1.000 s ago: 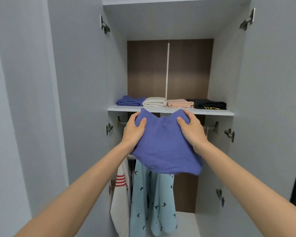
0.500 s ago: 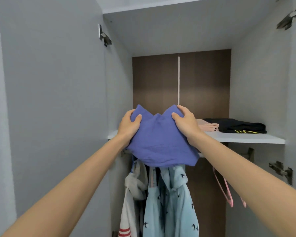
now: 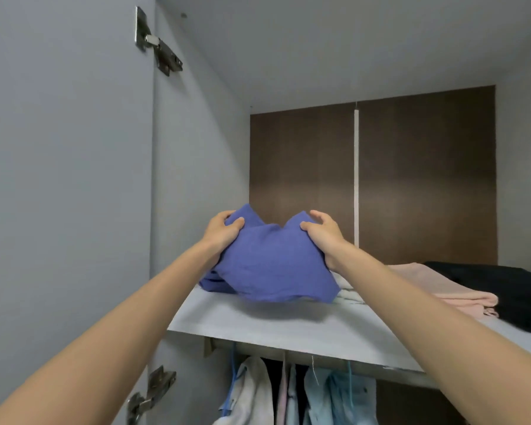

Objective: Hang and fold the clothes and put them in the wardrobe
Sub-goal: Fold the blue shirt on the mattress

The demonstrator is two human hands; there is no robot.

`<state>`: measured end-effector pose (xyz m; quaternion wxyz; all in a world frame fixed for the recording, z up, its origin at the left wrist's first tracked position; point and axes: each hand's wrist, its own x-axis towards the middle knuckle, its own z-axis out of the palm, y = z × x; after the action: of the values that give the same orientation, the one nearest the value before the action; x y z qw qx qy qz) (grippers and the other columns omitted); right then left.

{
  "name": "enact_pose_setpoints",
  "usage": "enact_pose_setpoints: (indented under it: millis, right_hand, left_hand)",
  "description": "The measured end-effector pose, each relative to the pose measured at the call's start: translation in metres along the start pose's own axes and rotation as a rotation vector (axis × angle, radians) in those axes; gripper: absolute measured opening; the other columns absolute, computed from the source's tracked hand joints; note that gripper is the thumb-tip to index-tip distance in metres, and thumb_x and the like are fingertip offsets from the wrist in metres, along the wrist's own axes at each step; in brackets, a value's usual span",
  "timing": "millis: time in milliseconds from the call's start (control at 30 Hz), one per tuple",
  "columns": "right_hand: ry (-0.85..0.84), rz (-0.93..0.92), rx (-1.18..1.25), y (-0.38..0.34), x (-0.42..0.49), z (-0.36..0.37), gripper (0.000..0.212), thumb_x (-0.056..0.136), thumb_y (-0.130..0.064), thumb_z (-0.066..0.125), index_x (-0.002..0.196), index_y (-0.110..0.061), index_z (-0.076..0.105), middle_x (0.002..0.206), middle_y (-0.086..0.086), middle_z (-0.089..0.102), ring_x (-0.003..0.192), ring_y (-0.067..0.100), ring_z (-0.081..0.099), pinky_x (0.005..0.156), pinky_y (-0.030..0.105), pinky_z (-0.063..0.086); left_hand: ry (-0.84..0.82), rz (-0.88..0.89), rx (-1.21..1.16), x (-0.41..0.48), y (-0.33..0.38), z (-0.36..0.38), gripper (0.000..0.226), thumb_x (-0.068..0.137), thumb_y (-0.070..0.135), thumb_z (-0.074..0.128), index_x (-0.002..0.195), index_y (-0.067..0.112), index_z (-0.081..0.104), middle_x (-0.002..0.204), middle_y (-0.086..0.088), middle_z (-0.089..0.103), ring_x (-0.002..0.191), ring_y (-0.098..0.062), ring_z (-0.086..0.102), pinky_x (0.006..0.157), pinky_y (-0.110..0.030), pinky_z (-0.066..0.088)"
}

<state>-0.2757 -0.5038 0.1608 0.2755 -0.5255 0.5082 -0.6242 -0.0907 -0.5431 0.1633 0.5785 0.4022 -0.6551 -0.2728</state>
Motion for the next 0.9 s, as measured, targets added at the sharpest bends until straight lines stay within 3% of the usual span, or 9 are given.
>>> enact_pose_setpoints:
  millis: [200, 267, 367, 433, 500, 600, 700, 800, 900]
  right_hand:
    - [0.027, 0.064, 0.088, 0.021, 0.075, 0.025, 0.053, 0.094, -0.009, 0.046, 0.144, -0.021, 0.034, 0.136, 0.005, 0.048, 0.112, 0.024, 0.053, 0.094, 0.036, 0.046]
    - [0.043, 0.090, 0.098, 0.028, 0.096, 0.035, 0.056, 0.094, -0.009, 0.043, 0.146, -0.024, 0.031, 0.140, 0.004, 0.045, 0.116, 0.026, 0.052, 0.097, 0.039, 0.046]
    - [0.055, 0.107, 0.102, 0.038, 0.121, 0.049, 0.056, 0.094, -0.005, 0.039, 0.146, -0.024, 0.030, 0.142, 0.005, 0.043, 0.119, 0.028, 0.051, 0.098, 0.038, 0.046]
    - [0.048, 0.127, 0.100, 0.046, 0.131, 0.060, 0.056, 0.094, -0.002, 0.035, 0.146, -0.021, 0.031, 0.143, 0.006, 0.042, 0.121, 0.028, 0.050, 0.095, 0.034, 0.044]
    - [0.034, 0.152, 0.063, 0.056, 0.136, 0.070, 0.055, 0.095, -0.003, 0.032, 0.146, -0.021, 0.031, 0.145, 0.007, 0.040, 0.125, 0.029, 0.046, 0.103, 0.036, 0.041]
    - [0.013, 0.142, -0.157, 0.073, 0.134, 0.076, 0.053, 0.096, -0.006, 0.034, 0.147, -0.020, 0.028, 0.146, 0.010, 0.040, 0.129, 0.030, 0.043, 0.108, 0.036, 0.035]
    - [-0.038, 0.107, -0.488, 0.079, 0.126, 0.071, 0.054, 0.096, -0.009, 0.040, 0.147, -0.018, 0.026, 0.145, 0.015, 0.035, 0.128, 0.034, 0.043, 0.103, 0.033, 0.034]
    - [-0.082, 0.097, -0.773, 0.078, 0.120, 0.068, 0.045, 0.095, -0.013, 0.043, 0.140, -0.012, 0.037, 0.144, 0.014, 0.029, 0.126, 0.034, 0.044, 0.100, 0.034, 0.037]
    - [-0.006, -0.131, -0.990, 0.071, 0.121, 0.065, 0.041, 0.094, -0.017, 0.045, 0.135, -0.012, 0.044, 0.139, 0.009, 0.040, 0.128, 0.029, 0.036, 0.098, 0.037, 0.038]
  left_hand:
    - [-0.006, -0.033, 0.110, 0.082, -0.029, 0.011, 0.025, 0.095, 0.015, 0.050, 0.119, 0.007, 0.056, 0.106, -0.007, 0.056, 0.093, -0.019, 0.052, 0.075, -0.025, 0.042]
    - [-0.025, -0.062, 0.154, 0.106, -0.041, 0.010, 0.030, 0.096, 0.015, 0.050, 0.124, 0.005, 0.055, 0.109, -0.010, 0.058, 0.094, -0.020, 0.054, 0.080, -0.027, 0.042]
    - [-0.027, -0.074, 0.235, 0.138, -0.052, 0.006, 0.024, 0.096, 0.014, 0.048, 0.117, 0.006, 0.057, 0.101, -0.007, 0.058, 0.093, -0.021, 0.053, 0.078, -0.027, 0.042]
    - [-0.032, -0.061, 0.354, 0.154, -0.061, 0.006, 0.015, 0.096, 0.014, 0.048, 0.106, 0.010, 0.057, 0.094, -0.006, 0.057, 0.092, -0.021, 0.051, 0.075, -0.026, 0.042]
    - [-0.065, -0.011, 0.573, 0.167, -0.075, 0.009, 0.020, 0.095, 0.015, 0.050, 0.112, 0.008, 0.058, 0.104, -0.010, 0.060, 0.099, -0.025, 0.055, 0.085, -0.029, 0.043]
    - [-0.163, 0.161, 1.035, 0.174, -0.101, 0.016, 0.035, 0.096, 0.018, 0.048, 0.130, 0.014, 0.050, 0.130, -0.011, 0.057, 0.119, -0.029, 0.053, 0.098, -0.036, 0.042]
    - [-0.280, 0.241, 1.405, 0.170, -0.117, 0.021, 0.040, 0.096, 0.014, 0.044, 0.136, 0.019, 0.041, 0.133, -0.010, 0.051, 0.120, -0.028, 0.051, 0.092, -0.037, 0.043]
    - [-0.261, 0.310, 1.458, 0.168, -0.125, 0.027, 0.031, 0.096, 0.016, 0.045, 0.127, 0.018, 0.050, 0.130, -0.006, 0.053, 0.117, -0.026, 0.052, 0.087, -0.036, 0.044]
    - [-0.207, 0.301, 1.312, 0.172, -0.123, 0.033, 0.027, 0.097, 0.017, 0.044, 0.120, 0.018, 0.057, 0.130, -0.003, 0.054, 0.119, -0.024, 0.049, 0.092, -0.036, 0.045]
